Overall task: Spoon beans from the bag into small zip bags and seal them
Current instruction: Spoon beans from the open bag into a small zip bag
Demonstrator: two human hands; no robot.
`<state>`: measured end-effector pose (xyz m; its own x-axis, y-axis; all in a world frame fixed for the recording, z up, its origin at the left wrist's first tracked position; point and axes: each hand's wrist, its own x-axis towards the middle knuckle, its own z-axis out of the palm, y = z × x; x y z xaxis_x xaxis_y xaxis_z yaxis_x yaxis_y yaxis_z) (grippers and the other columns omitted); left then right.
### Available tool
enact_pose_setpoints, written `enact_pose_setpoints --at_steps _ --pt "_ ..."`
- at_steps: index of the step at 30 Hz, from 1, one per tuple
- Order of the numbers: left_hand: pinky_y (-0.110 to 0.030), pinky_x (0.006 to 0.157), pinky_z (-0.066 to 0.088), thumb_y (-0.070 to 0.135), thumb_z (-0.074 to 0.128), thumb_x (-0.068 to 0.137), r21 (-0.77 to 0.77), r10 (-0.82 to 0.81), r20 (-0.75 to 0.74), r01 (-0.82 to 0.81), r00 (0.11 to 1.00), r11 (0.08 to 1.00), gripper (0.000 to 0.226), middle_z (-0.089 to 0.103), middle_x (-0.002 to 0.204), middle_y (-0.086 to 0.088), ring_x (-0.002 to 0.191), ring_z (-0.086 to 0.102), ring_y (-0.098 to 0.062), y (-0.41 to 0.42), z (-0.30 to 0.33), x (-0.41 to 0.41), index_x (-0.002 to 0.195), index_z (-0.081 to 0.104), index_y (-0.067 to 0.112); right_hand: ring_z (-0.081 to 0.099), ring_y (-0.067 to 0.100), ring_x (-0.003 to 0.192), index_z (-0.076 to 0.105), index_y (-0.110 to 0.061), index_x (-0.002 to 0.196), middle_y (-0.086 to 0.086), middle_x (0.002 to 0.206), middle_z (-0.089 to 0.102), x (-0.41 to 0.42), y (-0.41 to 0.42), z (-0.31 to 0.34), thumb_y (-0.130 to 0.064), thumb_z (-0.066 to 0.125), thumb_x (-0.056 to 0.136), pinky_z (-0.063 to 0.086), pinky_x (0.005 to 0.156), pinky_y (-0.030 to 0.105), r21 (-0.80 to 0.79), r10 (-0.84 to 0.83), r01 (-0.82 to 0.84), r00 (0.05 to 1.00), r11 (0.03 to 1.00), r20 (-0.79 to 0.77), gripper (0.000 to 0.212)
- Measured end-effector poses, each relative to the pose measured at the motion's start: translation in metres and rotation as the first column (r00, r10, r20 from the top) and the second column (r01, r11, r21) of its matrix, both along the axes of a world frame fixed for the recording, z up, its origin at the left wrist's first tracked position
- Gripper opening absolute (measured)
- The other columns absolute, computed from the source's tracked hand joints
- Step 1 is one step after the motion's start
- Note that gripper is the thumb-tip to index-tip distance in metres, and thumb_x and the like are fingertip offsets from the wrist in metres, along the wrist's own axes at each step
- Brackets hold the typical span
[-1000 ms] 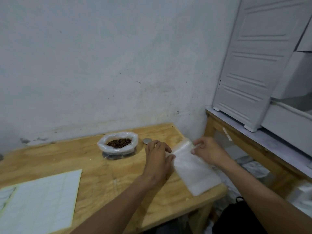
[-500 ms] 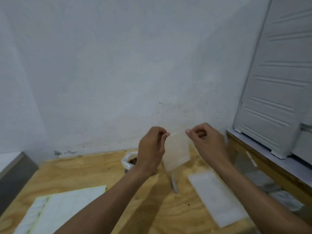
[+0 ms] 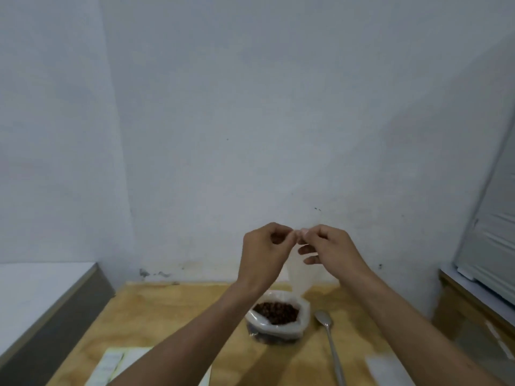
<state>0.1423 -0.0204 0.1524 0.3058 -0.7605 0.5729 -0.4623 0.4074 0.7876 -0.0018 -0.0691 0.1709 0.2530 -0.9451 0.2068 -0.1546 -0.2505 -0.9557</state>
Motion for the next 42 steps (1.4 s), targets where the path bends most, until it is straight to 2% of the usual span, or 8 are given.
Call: enact_pose_setpoints --at_steps 5,10,15,24,29,33,37,42 --pt "-0.026 0.071 0.058 0.012 0.069 0.088 0.273 -0.013 0.032 0.003 0.999 0.962 0.022 0.077 0.082 -0.003 0.080 0.074 -0.016 -0.011 0.009 0.018 0.109 0.073 0.012 0.073 0.017 0.078 0.068 -0.006 0.085 0.005 0.081 0.076 0.013 -0.013 -0.010 -0.013 0.056 0.101 0.057 0.064 0.027 -0.029 0.085 -0.089 0.989 0.996 -0.122 0.020" --pt "-0.042 0.071 0.059 0.003 0.062 0.090 0.257 0.086 0.093 -0.107 0.992 0.960 0.017 0.075 0.075 -0.010 0.069 0.071 -0.027 -0.014 -0.002 0.016 0.091 0.079 0.001 0.076 0.024 0.078 0.060 0.011 0.087 0.013 0.080 0.076 0.022 -0.021 -0.022 -0.009 0.053 0.098 0.062 0.083 0.041 0.001 0.110 -0.111 0.985 0.994 -0.135 0.023" --pt "-0.030 0.052 0.055 -0.002 0.056 0.090 0.299 0.226 -0.016 -0.211 0.974 0.931 0.025 0.070 0.064 -0.004 0.053 0.060 -0.017 -0.019 -0.009 0.019 0.074 0.075 0.005 0.078 0.026 0.079 0.053 -0.002 0.074 0.019 0.083 0.076 0.030 -0.015 -0.027 -0.008 0.050 0.100 0.062 0.082 0.040 0.075 0.103 -0.099 0.993 0.992 -0.060 0.027" --pt "-0.025 0.051 0.042 0.006 0.059 0.096 0.022 0.116 0.338 -0.131 0.934 0.991 0.024 0.059 0.054 0.000 0.046 0.047 -0.012 -0.015 -0.025 0.016 0.080 0.076 0.005 0.078 0.023 0.069 0.066 -0.002 0.102 0.014 0.088 0.077 0.030 -0.022 -0.018 -0.019 0.064 0.092 0.063 0.065 0.031 0.151 -0.022 0.030 0.998 0.988 -0.058 0.020" --pt "-0.026 0.068 0.058 0.018 0.068 0.094 0.142 0.093 0.069 -0.102 0.993 0.985 0.016 0.078 0.082 0.002 0.071 0.071 -0.010 -0.010 -0.014 0.029 0.100 0.081 0.013 0.078 0.026 0.071 0.065 0.013 0.107 0.016 0.088 0.076 0.022 -0.033 -0.025 -0.006 0.054 0.101 0.063 0.078 0.036 0.118 0.015 0.002 0.990 0.993 -0.139 0.022" --pt "-0.017 0.112 0.030 0.054 0.082 0.079 0.386 -0.251 0.391 0.090 0.885 0.918 0.097 0.032 0.156 0.020 0.139 0.031 0.008 -0.011 -0.009 0.055 0.158 0.031 0.032 0.075 0.020 0.067 0.074 0.007 0.103 0.018 0.093 0.075 0.015 -0.037 -0.018 0.008 0.059 0.094 0.063 0.067 0.031 0.175 0.139 -0.118 0.984 0.977 -0.112 0.018" --pt "-0.033 0.123 -0.010 0.060 0.086 0.068 0.488 -0.396 0.696 0.010 0.598 0.873 0.138 -0.001 0.167 0.010 0.152 -0.011 -0.007 -0.018 -0.011 0.069 0.163 -0.007 0.022 0.071 0.010 0.061 0.077 -0.002 0.084 0.002 0.071 0.075 0.016 -0.028 -0.011 0.013 0.059 0.091 0.058 0.057 0.024 0.236 0.321 -0.285 0.938 0.929 -0.128 0.025" --pt "-0.022 0.090 0.036 0.056 0.083 0.074 0.358 -0.258 0.749 -0.044 0.611 0.933 0.096 0.043 0.124 0.008 0.105 0.040 -0.008 -0.019 -0.021 0.073 0.149 0.037 0.019 0.071 0.011 0.060 0.077 -0.007 0.083 0.008 0.076 0.074 0.016 -0.027 -0.018 0.005 0.067 0.089 0.063 0.064 0.030 0.180 0.189 -0.139 0.935 0.974 -0.301 0.016"
